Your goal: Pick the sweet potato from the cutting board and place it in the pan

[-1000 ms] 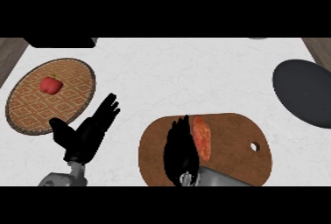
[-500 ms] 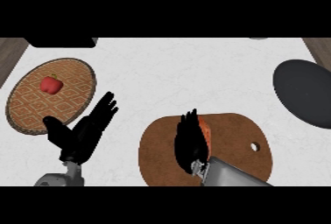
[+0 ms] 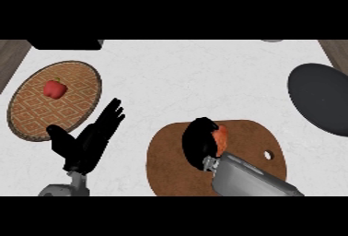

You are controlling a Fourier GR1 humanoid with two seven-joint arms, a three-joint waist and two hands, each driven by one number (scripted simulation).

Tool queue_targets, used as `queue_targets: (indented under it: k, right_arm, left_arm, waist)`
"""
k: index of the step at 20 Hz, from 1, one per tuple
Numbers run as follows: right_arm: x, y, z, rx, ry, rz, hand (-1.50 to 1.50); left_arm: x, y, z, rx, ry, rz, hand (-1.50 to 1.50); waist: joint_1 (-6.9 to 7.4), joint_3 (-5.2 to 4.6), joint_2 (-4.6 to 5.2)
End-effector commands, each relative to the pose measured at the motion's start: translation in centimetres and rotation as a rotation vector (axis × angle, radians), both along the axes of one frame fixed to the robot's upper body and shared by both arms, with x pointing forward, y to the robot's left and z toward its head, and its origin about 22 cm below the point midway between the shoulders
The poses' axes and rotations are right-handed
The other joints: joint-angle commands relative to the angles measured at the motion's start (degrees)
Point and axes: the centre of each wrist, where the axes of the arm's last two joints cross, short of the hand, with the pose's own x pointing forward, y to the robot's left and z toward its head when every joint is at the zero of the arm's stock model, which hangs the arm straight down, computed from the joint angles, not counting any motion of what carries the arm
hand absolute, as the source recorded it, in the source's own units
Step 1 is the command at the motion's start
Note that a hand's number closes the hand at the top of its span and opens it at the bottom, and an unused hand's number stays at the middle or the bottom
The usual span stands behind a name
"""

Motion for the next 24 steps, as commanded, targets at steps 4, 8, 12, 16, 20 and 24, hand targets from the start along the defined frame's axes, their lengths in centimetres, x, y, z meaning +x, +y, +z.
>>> queue_targets:
  k: [4, 8, 12, 16, 20, 24]
  right_arm:
    - [-1.1, -4.4, 0.3, 0.238, 0.020, -0.087, 1.50]
    - [-1.2, -9.4, 0.2, 0.648, 0.096, -0.326, 1.50]
    - [-3.3, -14.7, 1.7, 0.853, -0.063, -0.362, 1.50]
    - [-4.7, -17.4, 6.4, 1.054, -0.285, -0.283, 1.50]
    - [-7.6, -19.5, 7.3, 1.296, -0.329, -0.350, 1.50]
    - [-9.8, -21.4, 8.1, 1.542, -0.327, -0.394, 1.50]
  left_arm:
    - [-0.5, 1.2, -0.3, 0.002, 0.006, 0.043, 0.00]
    - [-0.6, 2.0, -0.6, -0.009, 0.017, 0.112, 0.00]
    - [-1.3, 3.1, -0.7, 0.006, 0.018, 0.106, 0.00]
    - [-1.0, 3.0, -0.2, 0.022, 0.027, 0.102, 0.00]
    - [-1.5, 2.2, -1.0, 0.011, 0.013, 0.080, 0.00]
    - [-2.0, 1.4, -0.8, 0.001, 0.001, 0.080, 0.00]
  waist:
    - [-1.88, 0.09, -0.26]
    - [-7.55, 0.55, -0.42]
    - [-6.83, 0.29, -0.88]
    - [-6.14, 0.20, -1.04]
    - [-4.71, 0.17, -0.63]
    - [-3.84, 0.22, -0.56]
